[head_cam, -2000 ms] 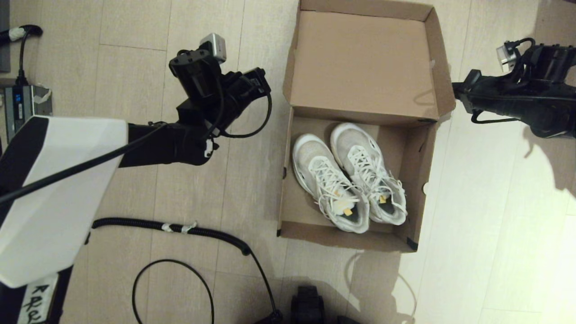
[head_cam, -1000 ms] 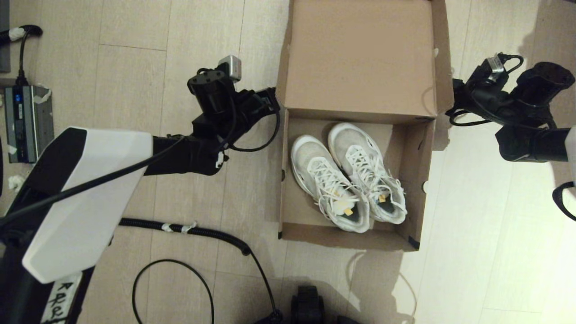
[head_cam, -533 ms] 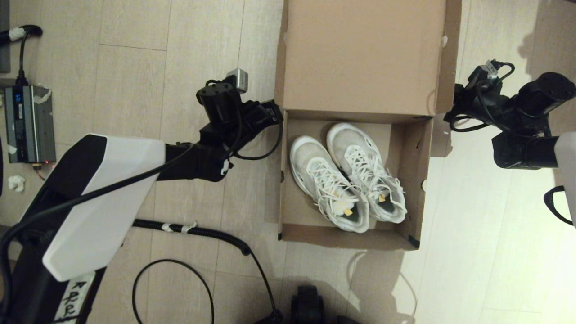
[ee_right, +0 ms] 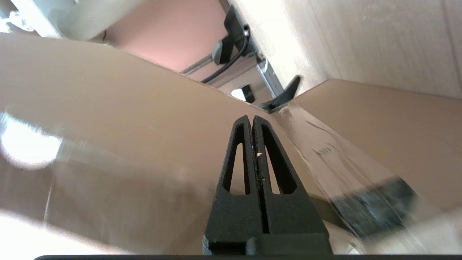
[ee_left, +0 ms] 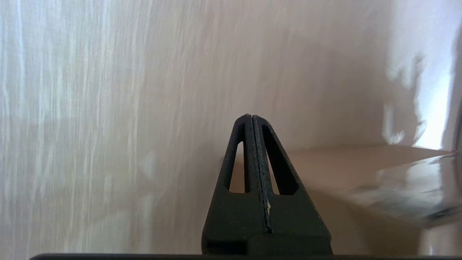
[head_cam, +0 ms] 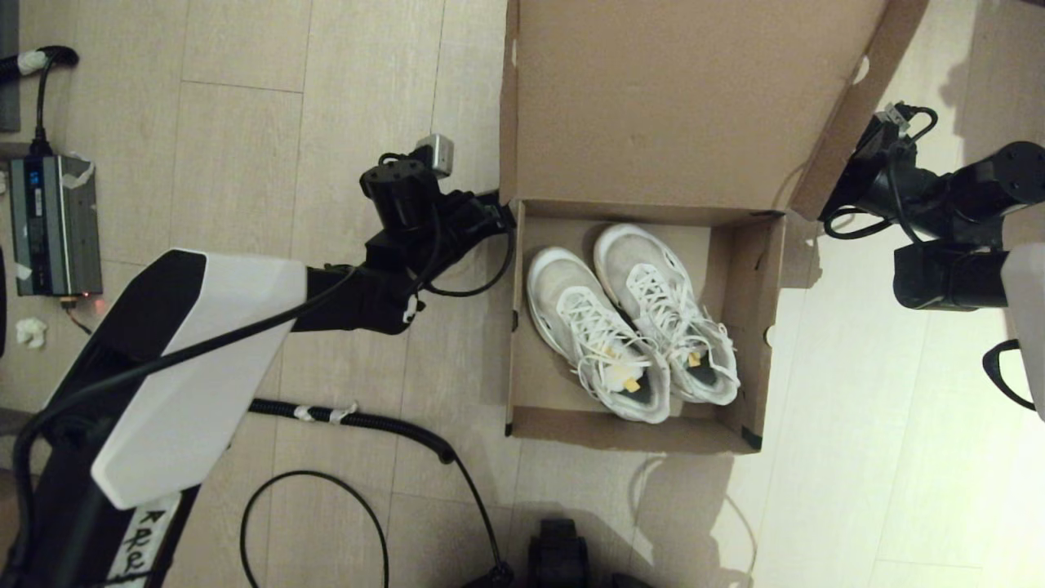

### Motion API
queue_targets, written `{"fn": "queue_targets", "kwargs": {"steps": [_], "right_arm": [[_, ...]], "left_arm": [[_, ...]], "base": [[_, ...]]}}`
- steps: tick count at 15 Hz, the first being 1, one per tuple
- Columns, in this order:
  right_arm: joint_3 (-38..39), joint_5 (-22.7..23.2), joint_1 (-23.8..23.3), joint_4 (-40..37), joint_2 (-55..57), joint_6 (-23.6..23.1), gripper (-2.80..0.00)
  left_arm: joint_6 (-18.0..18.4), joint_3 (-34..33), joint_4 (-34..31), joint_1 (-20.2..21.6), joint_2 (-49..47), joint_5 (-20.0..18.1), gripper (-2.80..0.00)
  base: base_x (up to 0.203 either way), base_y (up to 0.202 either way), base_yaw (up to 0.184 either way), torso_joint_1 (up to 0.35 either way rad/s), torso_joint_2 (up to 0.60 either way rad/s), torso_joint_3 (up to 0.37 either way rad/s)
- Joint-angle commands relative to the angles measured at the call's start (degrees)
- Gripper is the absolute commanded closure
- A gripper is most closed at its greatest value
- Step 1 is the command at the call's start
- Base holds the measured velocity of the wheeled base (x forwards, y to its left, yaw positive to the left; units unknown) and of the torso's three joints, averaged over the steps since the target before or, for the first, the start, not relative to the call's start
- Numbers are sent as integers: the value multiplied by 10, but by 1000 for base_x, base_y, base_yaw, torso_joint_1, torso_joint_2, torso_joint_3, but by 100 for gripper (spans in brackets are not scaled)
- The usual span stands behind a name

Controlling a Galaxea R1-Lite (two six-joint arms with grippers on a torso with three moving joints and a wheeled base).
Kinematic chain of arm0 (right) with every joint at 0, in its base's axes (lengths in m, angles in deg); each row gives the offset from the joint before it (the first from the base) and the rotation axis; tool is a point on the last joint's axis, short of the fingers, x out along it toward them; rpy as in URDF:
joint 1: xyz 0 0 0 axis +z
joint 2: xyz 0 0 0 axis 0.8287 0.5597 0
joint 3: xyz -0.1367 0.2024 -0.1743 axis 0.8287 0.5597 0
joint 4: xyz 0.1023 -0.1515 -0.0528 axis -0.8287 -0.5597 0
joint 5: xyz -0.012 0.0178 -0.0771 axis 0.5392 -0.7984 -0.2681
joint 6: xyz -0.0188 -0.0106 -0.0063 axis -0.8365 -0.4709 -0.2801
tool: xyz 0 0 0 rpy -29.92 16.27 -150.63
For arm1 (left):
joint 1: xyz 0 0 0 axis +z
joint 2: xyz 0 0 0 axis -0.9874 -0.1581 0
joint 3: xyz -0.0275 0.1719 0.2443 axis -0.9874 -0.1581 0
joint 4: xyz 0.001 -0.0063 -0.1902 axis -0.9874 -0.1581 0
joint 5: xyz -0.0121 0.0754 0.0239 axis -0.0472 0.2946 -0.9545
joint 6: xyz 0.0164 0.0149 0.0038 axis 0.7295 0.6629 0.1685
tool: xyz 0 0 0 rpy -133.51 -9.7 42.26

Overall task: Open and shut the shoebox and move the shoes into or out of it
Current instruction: Close the shoe box

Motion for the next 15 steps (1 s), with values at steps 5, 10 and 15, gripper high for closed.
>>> {"fn": "queue_targets", "kwargs": {"steps": [5,10,15], "right_arm": [[4,6,-8,53,-28,77,0],[13,26,-27,59,-80,129,0],[25,29,-53,59,-169,174,0]], "left_arm": [[0,0,2,-6,-11,3,0],[1,0,3,-8,-5,6,0],[1,-1,10,-14,29,29,0]], "base": [[0,0,0,0,0,0],[0,0,0,0,0,0],[0,0,0,0,0,0]]}}
